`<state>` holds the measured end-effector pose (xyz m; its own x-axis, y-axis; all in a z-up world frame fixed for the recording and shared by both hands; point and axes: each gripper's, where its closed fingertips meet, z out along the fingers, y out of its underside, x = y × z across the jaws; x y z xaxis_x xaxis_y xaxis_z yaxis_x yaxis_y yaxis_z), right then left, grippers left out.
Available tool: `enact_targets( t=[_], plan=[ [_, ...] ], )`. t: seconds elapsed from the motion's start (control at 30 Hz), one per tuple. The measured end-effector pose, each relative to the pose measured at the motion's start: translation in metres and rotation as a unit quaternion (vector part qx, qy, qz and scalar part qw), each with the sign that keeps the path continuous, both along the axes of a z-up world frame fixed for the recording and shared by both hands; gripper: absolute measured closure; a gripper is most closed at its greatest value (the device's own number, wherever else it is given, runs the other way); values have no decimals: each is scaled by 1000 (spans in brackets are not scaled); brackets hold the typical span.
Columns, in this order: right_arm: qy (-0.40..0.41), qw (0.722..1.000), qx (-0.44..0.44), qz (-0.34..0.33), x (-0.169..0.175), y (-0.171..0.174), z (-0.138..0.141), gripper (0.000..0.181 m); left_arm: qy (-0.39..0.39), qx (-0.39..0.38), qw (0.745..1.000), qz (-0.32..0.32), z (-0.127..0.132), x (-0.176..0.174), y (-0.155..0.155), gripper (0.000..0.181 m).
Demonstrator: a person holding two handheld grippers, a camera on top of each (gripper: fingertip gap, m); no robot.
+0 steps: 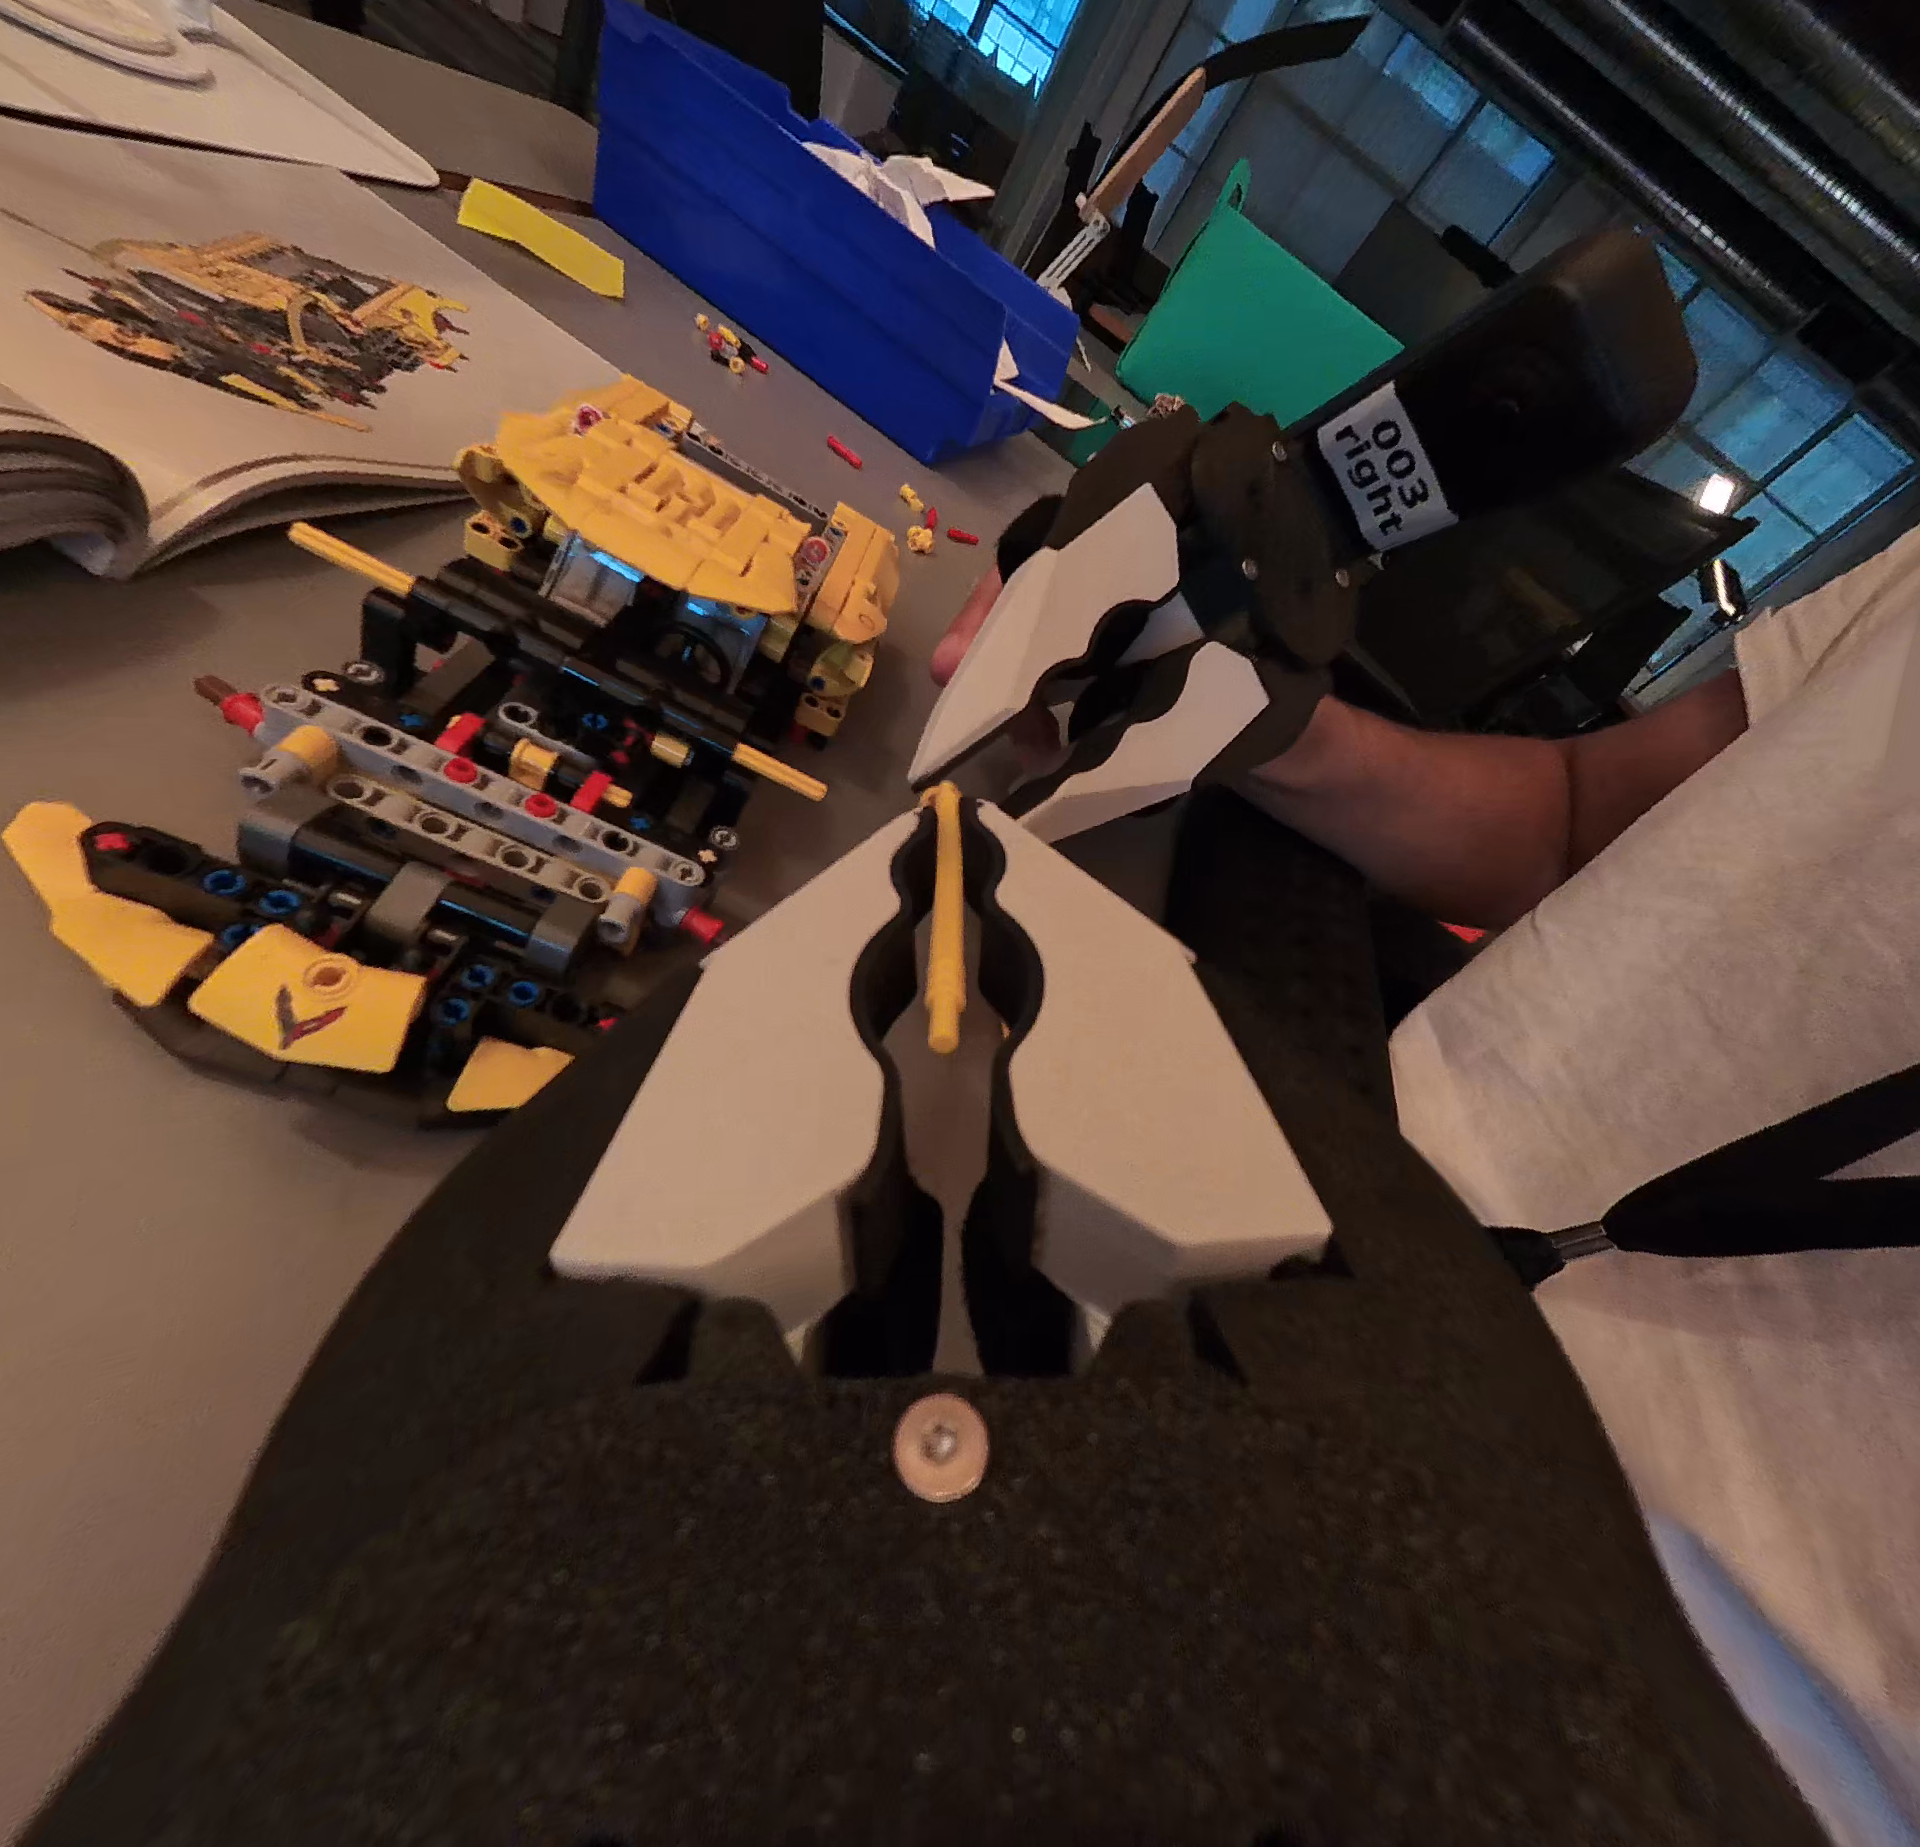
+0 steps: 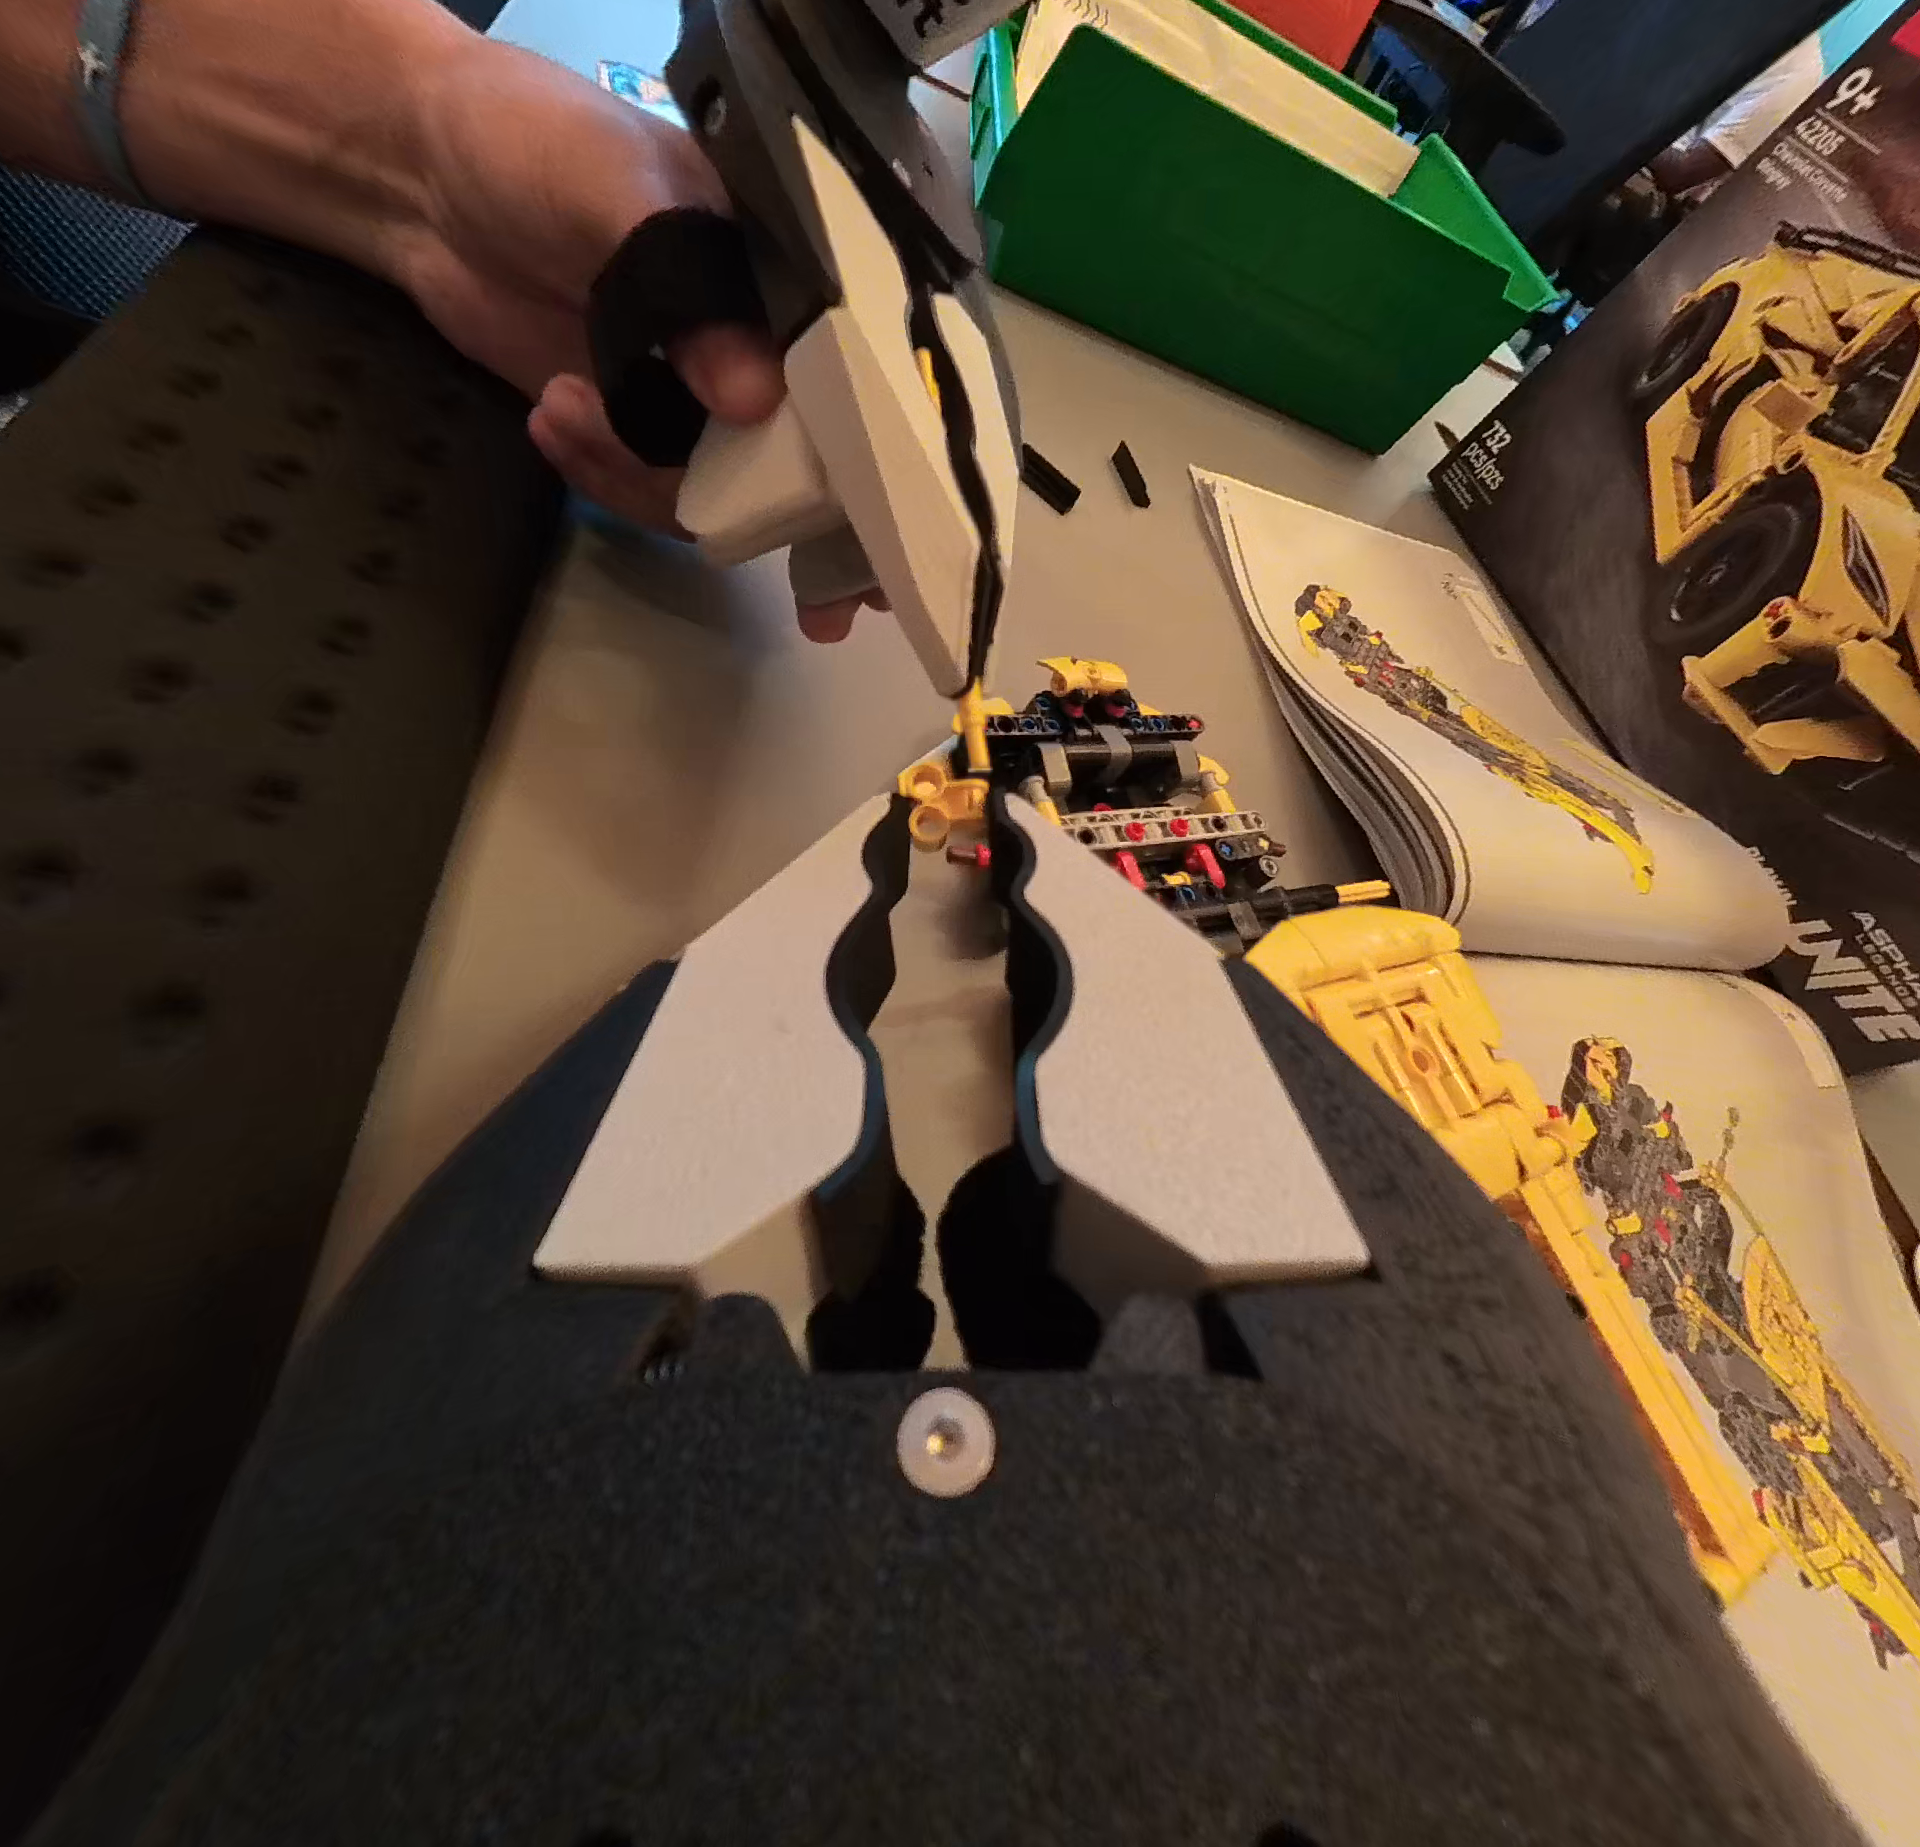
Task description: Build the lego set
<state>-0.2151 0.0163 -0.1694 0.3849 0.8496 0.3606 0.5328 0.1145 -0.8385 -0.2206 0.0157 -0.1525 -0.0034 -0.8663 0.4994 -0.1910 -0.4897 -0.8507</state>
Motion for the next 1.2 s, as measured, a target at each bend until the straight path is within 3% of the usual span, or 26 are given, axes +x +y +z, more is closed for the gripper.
enact_targets(
  t=[1.2],
  plan=[
    [-5,999,31,-12,0,-3,5,167,0,0,1000,-13,0,1,-4,178]
  ],
)
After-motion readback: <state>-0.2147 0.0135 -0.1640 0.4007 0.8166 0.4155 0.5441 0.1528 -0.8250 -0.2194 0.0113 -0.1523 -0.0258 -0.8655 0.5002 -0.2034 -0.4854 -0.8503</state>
